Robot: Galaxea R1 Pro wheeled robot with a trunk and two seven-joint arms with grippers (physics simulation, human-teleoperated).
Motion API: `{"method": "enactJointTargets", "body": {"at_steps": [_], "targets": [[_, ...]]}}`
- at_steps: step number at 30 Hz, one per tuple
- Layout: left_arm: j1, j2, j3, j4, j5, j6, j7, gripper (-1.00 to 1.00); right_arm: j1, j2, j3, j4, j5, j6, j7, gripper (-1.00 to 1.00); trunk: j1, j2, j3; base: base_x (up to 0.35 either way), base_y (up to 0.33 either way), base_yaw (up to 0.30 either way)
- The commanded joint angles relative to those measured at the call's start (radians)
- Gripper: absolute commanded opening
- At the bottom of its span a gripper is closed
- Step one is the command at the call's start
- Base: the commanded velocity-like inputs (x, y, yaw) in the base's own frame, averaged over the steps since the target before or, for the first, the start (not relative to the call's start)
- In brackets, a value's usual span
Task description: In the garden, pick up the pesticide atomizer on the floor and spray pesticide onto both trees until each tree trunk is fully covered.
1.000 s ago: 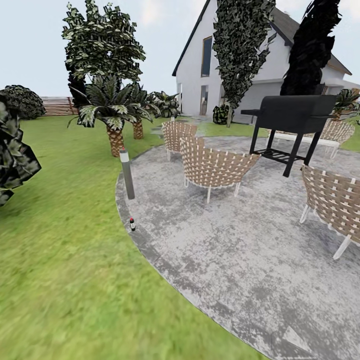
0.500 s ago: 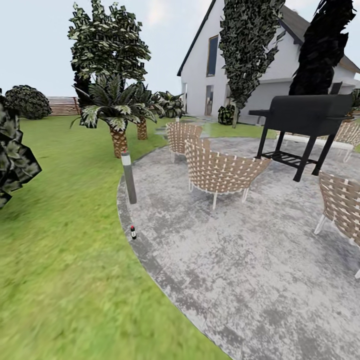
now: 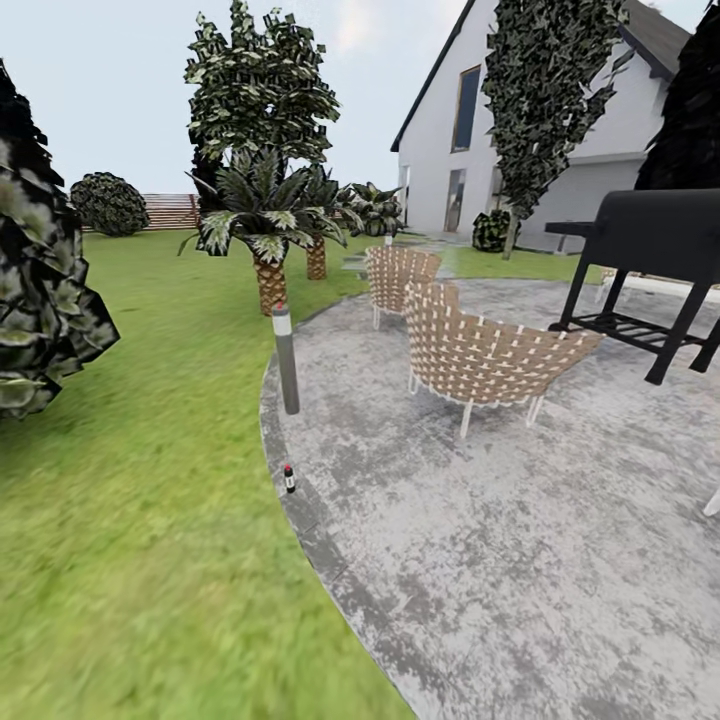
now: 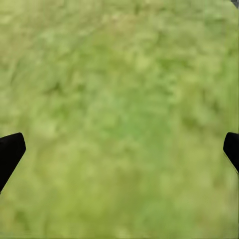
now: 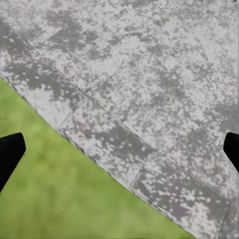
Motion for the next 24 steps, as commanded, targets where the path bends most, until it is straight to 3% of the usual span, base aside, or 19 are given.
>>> {"method": "enactJointTargets", "body": {"at_steps": [1, 24], "targets": [[0.000, 0.000, -0.001, 0.001, 0.004, -0.003, 0.001, 1.00, -0.001, 0.000, -0.003, 0.001, 0.007, -0.003, 0.000, 1.00, 0.000, 0.000, -0.001, 0.340, 0.000, 0.005], [-0.001, 0.000, 0.001, 0.001, 0.004, -0.003, 0.001, 1.00, -0.001, 0.000, -0.004, 0.003, 0.007, -0.003, 0.000, 1.00, 0.000, 0.000, -0.001, 0.340, 0.000, 0.000]]}}
